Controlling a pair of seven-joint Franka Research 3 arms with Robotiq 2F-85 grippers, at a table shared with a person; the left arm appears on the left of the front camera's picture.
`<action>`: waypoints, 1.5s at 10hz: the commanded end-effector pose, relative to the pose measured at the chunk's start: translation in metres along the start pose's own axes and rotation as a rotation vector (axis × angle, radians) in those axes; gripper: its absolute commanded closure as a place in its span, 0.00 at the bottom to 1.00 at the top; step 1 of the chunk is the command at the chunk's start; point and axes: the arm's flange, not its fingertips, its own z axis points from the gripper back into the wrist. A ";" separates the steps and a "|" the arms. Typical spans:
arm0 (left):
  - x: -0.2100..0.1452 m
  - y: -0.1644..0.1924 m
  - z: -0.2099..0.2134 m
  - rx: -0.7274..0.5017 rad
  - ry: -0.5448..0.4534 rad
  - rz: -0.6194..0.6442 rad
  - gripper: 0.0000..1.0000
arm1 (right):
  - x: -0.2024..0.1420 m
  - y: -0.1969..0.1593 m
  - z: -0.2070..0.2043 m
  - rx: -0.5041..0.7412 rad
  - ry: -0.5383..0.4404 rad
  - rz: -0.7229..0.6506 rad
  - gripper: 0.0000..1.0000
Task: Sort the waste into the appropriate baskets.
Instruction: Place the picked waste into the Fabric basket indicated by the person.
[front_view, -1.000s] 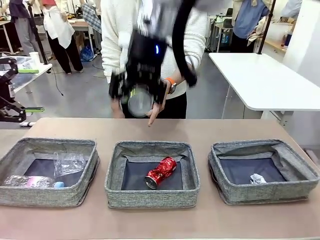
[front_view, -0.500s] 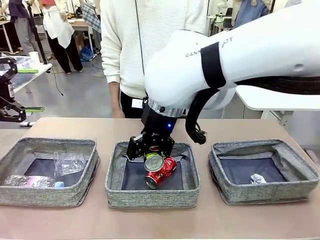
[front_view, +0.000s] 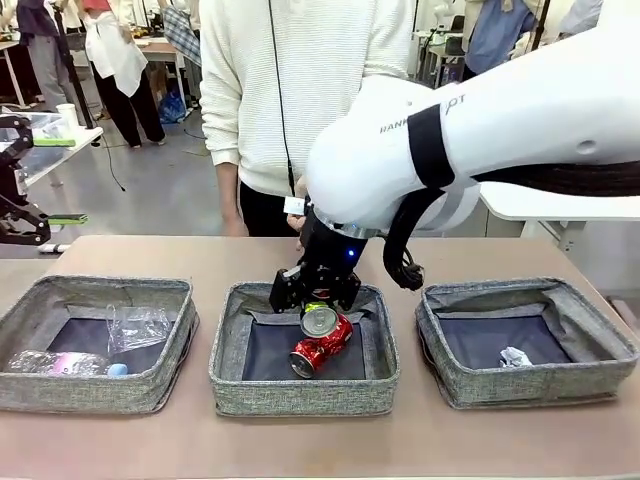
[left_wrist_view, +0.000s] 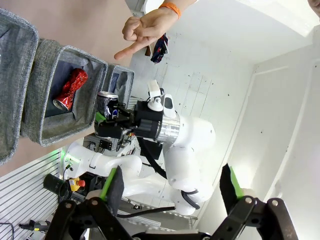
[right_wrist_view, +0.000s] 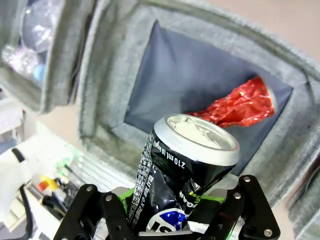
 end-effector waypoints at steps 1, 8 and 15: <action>-0.001 -0.001 0.003 -0.002 0.010 -0.018 0.00 | -0.004 -0.002 -0.010 -0.012 -0.016 -0.021 1.00; -0.001 -0.001 0.003 -0.002 0.010 -0.018 0.00 | -0.003 -0.009 -0.010 -0.025 -0.045 -0.062 0.17; -0.001 -0.001 0.003 -0.002 0.010 -0.018 0.00 | -0.004 -0.012 -0.011 -0.020 -0.069 -0.095 0.00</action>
